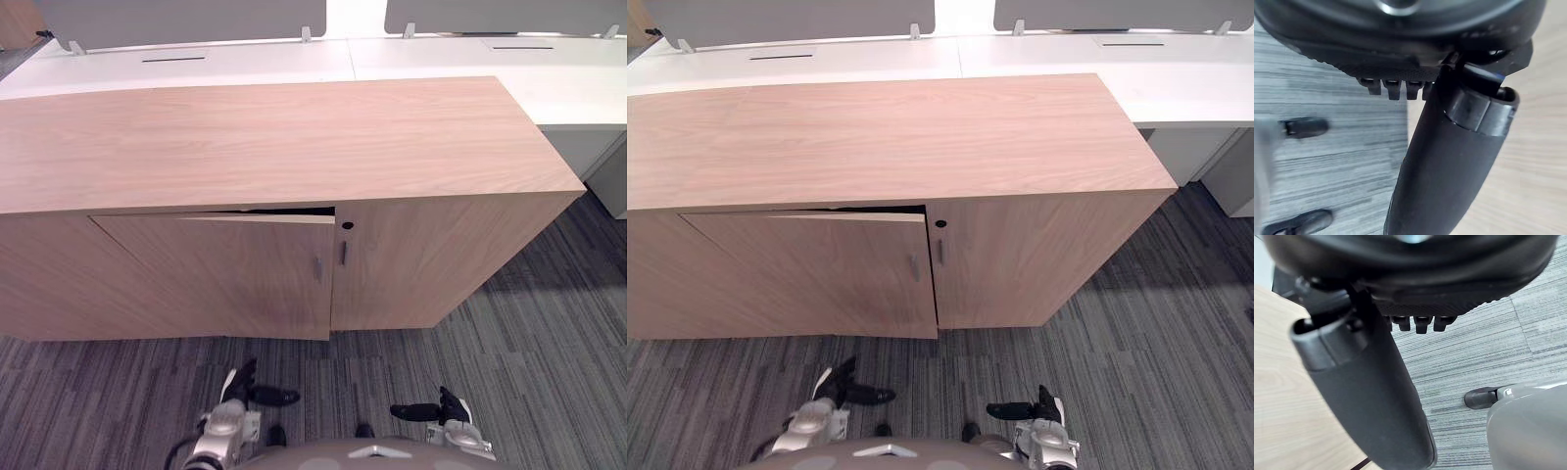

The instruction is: Walk over to the cabinet, pick up the folder, carry it to the office cabinet, place the folder inside the office cabinet, then close the office cabinet door

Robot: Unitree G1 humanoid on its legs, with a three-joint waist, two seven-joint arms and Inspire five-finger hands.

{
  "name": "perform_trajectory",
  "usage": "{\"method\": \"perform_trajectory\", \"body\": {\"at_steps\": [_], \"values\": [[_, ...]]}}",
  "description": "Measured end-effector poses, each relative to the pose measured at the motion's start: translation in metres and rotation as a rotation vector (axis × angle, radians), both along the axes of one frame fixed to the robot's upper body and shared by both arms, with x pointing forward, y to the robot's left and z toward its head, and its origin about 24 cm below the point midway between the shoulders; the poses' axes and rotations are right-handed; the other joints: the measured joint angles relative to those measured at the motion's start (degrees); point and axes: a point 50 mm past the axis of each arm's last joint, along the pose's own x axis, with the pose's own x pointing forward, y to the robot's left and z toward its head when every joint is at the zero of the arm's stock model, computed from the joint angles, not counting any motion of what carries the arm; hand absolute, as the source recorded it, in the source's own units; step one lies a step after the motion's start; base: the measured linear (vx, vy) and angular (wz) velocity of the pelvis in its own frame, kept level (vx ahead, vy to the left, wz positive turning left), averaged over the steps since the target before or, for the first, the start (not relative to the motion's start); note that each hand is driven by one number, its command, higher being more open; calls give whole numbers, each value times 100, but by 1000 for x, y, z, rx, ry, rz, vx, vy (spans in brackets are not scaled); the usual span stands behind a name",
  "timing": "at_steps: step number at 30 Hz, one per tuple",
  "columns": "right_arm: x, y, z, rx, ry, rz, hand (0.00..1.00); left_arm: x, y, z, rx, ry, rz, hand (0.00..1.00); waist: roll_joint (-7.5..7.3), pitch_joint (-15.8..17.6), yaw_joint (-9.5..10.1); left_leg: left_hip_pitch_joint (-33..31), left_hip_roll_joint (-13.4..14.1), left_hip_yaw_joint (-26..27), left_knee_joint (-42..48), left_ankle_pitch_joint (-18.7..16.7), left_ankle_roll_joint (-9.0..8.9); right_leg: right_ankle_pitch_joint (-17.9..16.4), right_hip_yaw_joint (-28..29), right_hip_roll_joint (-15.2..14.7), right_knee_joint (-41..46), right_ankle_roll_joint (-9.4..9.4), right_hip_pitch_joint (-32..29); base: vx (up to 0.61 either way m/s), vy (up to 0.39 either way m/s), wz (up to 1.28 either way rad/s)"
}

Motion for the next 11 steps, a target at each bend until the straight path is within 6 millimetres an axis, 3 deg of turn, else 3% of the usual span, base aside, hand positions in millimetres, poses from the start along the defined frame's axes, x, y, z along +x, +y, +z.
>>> {"method": "perform_trajectory", "body": {"at_steps": [2, 11], "values": [[-4, -1, -2, 10, 15, -29, 100, -15, 4, -5, -18, 53, 73, 100, -18, -11, 55, 15, -4, -18, 0, 3, 5, 5, -25, -6, 1, 6, 14, -50, 2, 5], [-8, -2, -4, 45, 23, -76, 100, -22, 8, -6, -7, 68, 112, 100, 6, -60, 117, 44, -18, -39, -4, 10, 21, -20, -53, -22, 7, 33, 48, -17, 1, 1]]}}
